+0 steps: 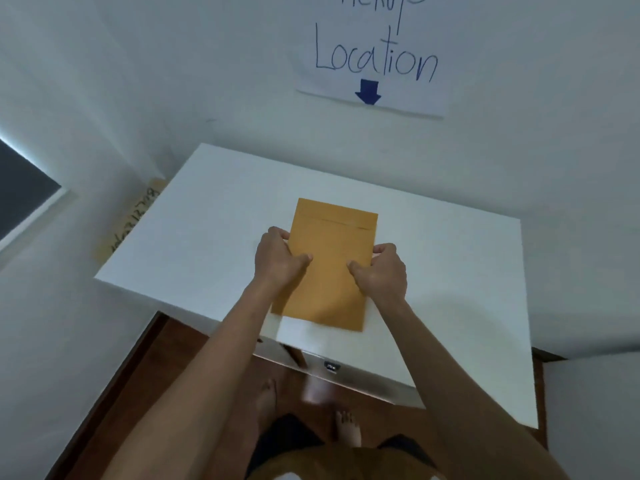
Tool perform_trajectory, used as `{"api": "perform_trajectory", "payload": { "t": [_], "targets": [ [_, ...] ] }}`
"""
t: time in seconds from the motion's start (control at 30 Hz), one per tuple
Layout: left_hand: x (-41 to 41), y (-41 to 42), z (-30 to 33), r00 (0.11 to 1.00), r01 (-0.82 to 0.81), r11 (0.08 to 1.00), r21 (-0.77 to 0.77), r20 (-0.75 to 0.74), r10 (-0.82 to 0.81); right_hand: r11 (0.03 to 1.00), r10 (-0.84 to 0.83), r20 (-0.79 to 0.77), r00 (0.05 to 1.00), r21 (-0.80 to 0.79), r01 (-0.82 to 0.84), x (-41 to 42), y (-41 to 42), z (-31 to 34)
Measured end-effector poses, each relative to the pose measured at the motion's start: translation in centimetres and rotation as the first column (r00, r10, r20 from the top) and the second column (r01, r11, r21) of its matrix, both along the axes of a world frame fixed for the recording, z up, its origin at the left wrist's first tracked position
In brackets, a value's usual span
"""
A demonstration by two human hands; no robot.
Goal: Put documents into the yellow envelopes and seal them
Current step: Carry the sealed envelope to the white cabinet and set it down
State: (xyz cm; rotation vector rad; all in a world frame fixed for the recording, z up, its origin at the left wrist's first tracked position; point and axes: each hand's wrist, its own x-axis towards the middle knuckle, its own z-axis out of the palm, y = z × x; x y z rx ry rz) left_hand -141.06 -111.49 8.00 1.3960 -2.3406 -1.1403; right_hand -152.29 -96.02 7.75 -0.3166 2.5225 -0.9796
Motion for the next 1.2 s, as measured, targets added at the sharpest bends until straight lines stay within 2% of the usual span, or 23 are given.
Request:
{"api": "perform_trajectory", "payload": {
  "t": [0.27, 0.37, 0.43, 0.53, 0.63, 0.73, 0.83, 1.1, 1.17, 1.2],
  "targets": [
    [-3.6, -5.5, -1.2, 0.962, 0.232, 0.971, -0.057, 0.164, -0.22, 0.971, -0.164, -0.013, 0.986, 0.172, 0.163, -0.5, -4.7, -0.4],
    [-3.6, -6.1, -1.5, 0.946, 0.279, 0.957, -0.084, 0.194, -0.259, 0.947, -0.162, -0.06, 0.985, 0.272, 0.172, -0.3, -5.4, -0.2],
    [-3.7, -6.3, -1.4, 0.925, 0.331, 0.935, -0.125, 0.242, -0.294, 0.94, -0.115, -0.128, 0.985, 0.306, 0.15, -0.1, -5.6, 0.0],
    [-3.6, -6.2, -1.0, 0.909, 0.368, 0.911, -0.185, 0.277, -0.311, 0.924, 0.072, -0.247, 0.966, 0.381, 0.028, 0.1, -5.5, 0.1],
    [-2.9, -5.4, -1.1, 0.896, 0.434, 0.837, -0.333, 0.26, -0.361, 0.889, 0.206, -0.314, 0.927, 0.456, -0.043, 0.1, -4.9, -0.3],
    [-1.6, -4.3, -2.1, 0.85, 0.523, 0.732, -0.437, 0.201, -0.487, 0.878, 0.23, -0.345, 0.91, 0.477, -0.041, 0.2, -4.3, -0.5],
    [-0.5, -3.5, -3.4, 0.784, 0.621, 0.67, -0.408, 0.295, -0.547, 0.872, 0.239, -0.361, 0.901, 0.489, -0.035, 0.3, -4.3, -0.7],
    [0.2, -3.3, -4.4, 0.739, 0.674, 0.633, -0.381, 0.369, -0.564, 0.875, 0.249, -0.331, 0.91, 0.479, -0.065, 0.4, -4.3, -0.6],
    [0.3, -3.2, -4.2, 0.733, 0.68, 0.623, -0.386, 0.383, -0.563, 0.906, 0.214, -0.283, 0.935, 0.415, -0.081, 0.4, -4.4, 0.2],
    [0.3, -3.2, -4.0, 0.729, 0.684, 0.627, -0.372, 0.382, -0.568, 0.941, 0.171, -0.297, 0.939, 0.332, -0.066, 0.4, -4.2, 1.3]
  ]
}}
